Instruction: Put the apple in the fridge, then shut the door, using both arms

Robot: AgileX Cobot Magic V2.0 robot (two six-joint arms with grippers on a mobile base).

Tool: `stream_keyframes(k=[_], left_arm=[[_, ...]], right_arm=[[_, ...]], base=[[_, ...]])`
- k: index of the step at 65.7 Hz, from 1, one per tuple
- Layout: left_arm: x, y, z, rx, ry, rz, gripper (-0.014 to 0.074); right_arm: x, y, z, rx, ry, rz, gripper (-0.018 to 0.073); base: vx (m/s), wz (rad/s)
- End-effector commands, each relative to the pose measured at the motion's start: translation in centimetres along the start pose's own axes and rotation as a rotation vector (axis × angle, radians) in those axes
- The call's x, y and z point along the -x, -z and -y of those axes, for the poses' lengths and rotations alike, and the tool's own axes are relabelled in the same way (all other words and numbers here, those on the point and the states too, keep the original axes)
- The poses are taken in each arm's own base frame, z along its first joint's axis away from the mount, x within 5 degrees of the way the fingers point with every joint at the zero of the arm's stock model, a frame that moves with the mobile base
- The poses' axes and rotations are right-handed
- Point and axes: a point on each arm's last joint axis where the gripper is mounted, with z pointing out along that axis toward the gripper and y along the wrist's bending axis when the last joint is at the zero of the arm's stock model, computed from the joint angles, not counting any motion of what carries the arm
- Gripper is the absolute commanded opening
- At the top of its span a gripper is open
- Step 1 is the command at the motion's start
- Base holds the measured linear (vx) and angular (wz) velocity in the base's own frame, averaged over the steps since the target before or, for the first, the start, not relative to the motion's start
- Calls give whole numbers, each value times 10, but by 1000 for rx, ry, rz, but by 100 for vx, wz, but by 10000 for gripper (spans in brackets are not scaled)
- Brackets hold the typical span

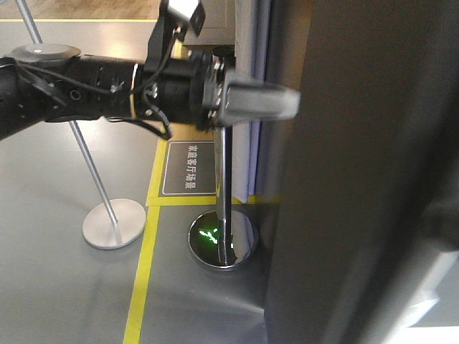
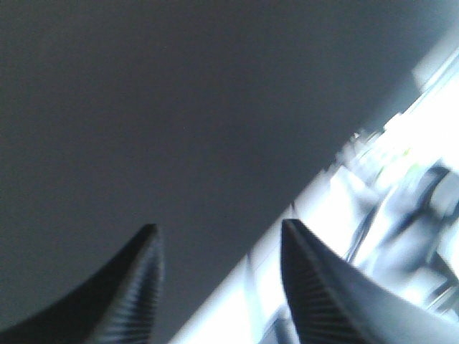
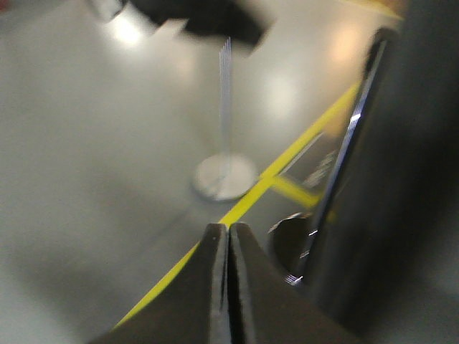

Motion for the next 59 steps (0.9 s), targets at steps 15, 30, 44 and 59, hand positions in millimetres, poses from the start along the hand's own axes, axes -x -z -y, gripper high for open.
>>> stream_keyframes(k=[15, 30, 44, 59], left_arm=[[2, 29, 32, 8, -133, -173, 48], [11, 55, 30, 76, -143, -120, -8], [14, 72, 25, 116, -135, -93, -8], [15, 78, 23, 125, -131, -87, -8]], right_arm=[[26, 14, 41, -463, 20, 231, 180], [40, 0, 75, -677, 77, 291, 494], [68, -42, 125, -792, 76, 175, 538], [96, -75, 178, -995, -45, 132, 537]], base=[[0, 0], [0, 0], [0, 0], [0, 0]])
